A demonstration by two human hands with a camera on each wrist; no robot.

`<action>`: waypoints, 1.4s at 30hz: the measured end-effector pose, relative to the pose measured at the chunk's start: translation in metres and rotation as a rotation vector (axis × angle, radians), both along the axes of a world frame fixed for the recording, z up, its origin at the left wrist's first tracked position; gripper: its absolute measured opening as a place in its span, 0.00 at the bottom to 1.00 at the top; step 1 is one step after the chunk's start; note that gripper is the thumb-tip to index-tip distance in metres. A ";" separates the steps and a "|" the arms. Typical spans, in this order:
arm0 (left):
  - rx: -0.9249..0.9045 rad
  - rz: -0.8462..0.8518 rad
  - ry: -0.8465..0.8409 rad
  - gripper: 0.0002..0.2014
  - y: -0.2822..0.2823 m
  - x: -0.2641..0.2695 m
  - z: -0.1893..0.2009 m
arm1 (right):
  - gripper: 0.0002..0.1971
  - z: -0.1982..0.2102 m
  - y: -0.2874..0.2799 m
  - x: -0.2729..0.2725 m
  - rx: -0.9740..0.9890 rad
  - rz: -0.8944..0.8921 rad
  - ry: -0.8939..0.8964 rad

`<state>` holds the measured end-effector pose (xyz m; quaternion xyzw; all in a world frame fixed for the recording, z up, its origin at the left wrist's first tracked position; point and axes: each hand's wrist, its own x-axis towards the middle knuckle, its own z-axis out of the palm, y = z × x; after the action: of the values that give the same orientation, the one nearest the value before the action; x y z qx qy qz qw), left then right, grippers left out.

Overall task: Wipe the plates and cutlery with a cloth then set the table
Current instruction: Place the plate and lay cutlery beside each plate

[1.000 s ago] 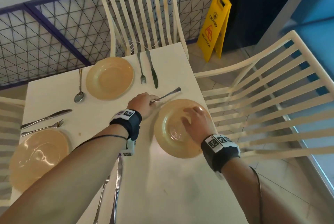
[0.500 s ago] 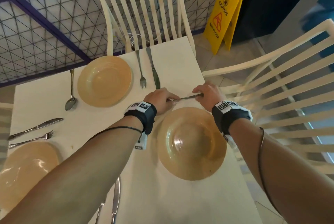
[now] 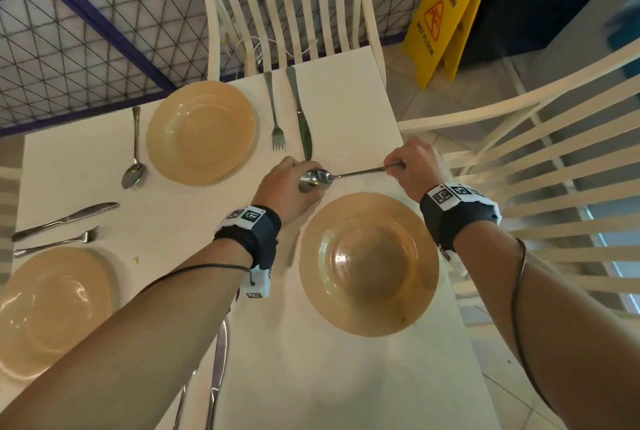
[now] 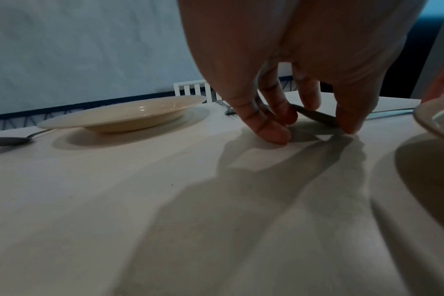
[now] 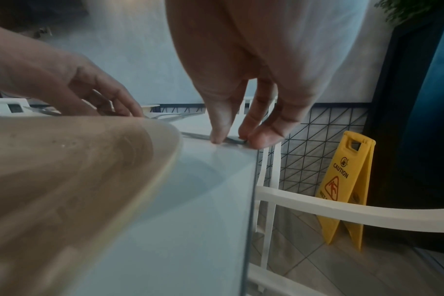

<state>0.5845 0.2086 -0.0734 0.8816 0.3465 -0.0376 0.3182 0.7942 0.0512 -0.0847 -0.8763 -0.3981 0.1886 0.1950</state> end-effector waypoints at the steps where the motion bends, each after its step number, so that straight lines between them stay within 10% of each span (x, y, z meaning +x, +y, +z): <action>1: 0.002 0.003 0.003 0.22 0.000 -0.001 0.001 | 0.07 -0.001 0.000 0.000 -0.001 -0.009 0.000; 42: -0.284 0.407 0.038 0.24 -0.147 -0.100 0.003 | 0.20 0.036 -0.151 -0.110 -0.058 -0.510 0.437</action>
<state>0.4843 0.0620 -0.0707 0.7392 0.5142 -0.0375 0.4332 0.6843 -0.0997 -0.0484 -0.8918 -0.1092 0.3284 0.2915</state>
